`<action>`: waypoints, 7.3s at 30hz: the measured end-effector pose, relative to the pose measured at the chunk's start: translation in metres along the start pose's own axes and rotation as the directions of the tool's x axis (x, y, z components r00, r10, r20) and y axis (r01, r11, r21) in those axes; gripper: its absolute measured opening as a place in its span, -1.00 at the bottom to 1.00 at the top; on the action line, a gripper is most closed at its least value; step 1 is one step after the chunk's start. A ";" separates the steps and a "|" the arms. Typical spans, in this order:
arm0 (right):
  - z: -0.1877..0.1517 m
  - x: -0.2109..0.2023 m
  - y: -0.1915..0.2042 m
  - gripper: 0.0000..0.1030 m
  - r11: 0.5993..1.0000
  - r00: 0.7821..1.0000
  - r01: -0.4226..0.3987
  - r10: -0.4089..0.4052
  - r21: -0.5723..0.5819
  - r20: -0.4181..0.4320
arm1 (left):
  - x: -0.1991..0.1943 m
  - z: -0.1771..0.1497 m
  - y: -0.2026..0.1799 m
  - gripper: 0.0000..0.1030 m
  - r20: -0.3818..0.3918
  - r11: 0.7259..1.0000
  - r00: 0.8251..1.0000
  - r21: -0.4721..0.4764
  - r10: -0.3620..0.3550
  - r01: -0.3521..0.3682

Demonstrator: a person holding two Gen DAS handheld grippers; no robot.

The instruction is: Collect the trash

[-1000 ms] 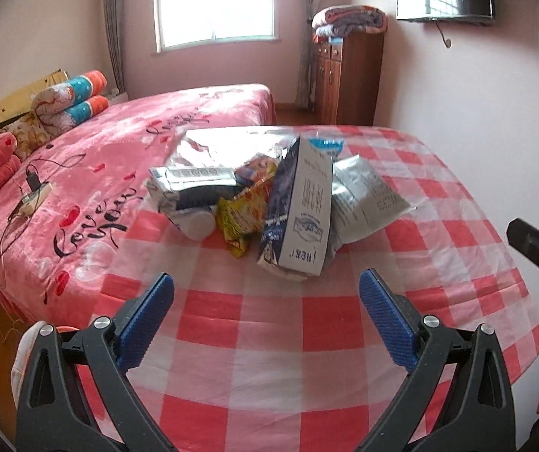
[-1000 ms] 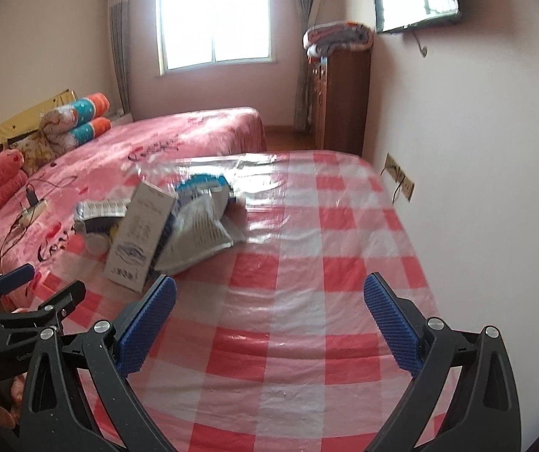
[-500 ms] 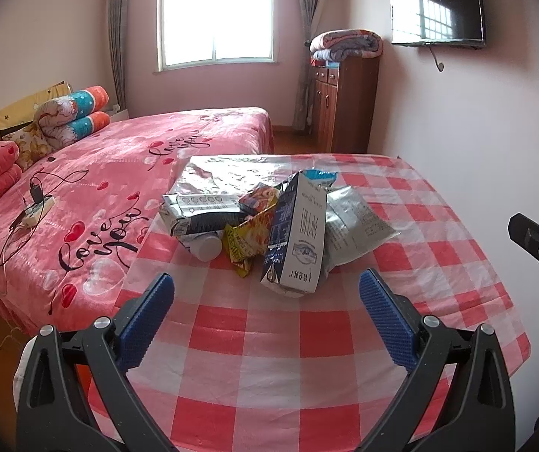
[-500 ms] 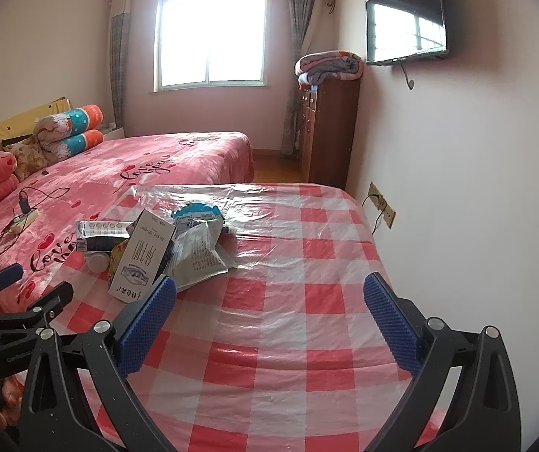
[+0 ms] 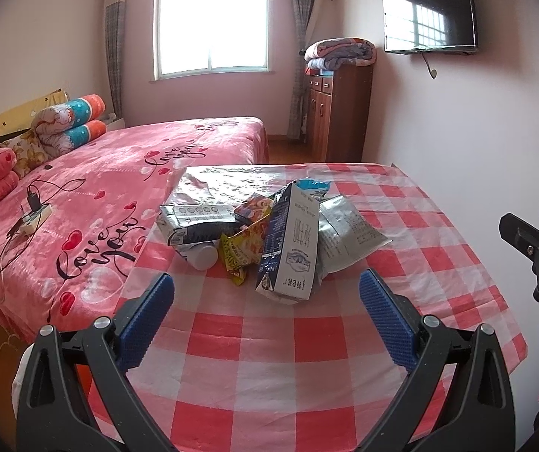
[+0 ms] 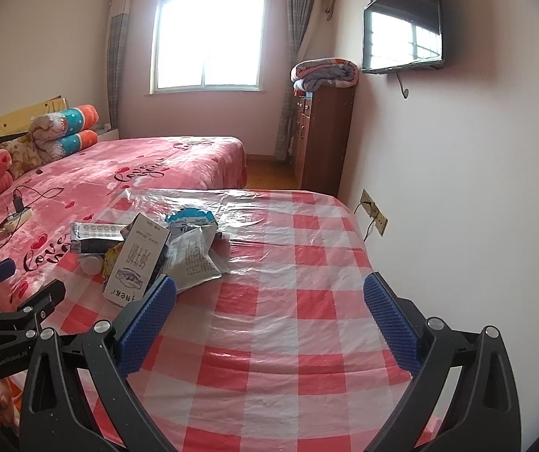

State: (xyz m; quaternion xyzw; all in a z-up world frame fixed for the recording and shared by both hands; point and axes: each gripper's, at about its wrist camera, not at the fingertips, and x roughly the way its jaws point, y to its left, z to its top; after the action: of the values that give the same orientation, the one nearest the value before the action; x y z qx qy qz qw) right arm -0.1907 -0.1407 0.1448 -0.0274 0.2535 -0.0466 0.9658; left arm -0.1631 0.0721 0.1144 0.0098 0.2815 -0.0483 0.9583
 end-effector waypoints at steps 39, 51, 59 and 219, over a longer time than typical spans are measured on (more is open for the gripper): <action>-0.038 0.089 -0.015 0.92 0.917 0.918 -0.313 0.359 0.247 -0.170 | 0.087 0.002 0.005 0.90 -0.160 0.985 0.973 0.023 -0.164 0.170; -0.023 0.154 -0.020 0.47 0.688 0.750 -0.534 0.654 0.492 -0.101 | 0.140 0.020 -0.004 0.60 -0.205 0.992 0.972 0.026 -0.116 0.124; -0.009 0.196 -0.014 0.18 0.607 0.685 -0.570 0.723 0.554 -0.087 | 0.169 0.028 0.003 0.29 -0.248 0.987 0.955 -0.023 -0.161 0.161; -0.032 0.189 0.006 0.90 0.746 0.767 -0.529 0.624 0.404 -0.150 | 0.199 0.107 0.000 0.65 -0.257 0.992 0.966 -0.125 -0.038 0.006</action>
State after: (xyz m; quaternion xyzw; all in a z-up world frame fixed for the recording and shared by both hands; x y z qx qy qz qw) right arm -0.0424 -0.1556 0.0242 0.2262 0.3690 0.2109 0.8765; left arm 0.0613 0.0497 0.0968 -0.0461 0.4068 -0.0398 0.9115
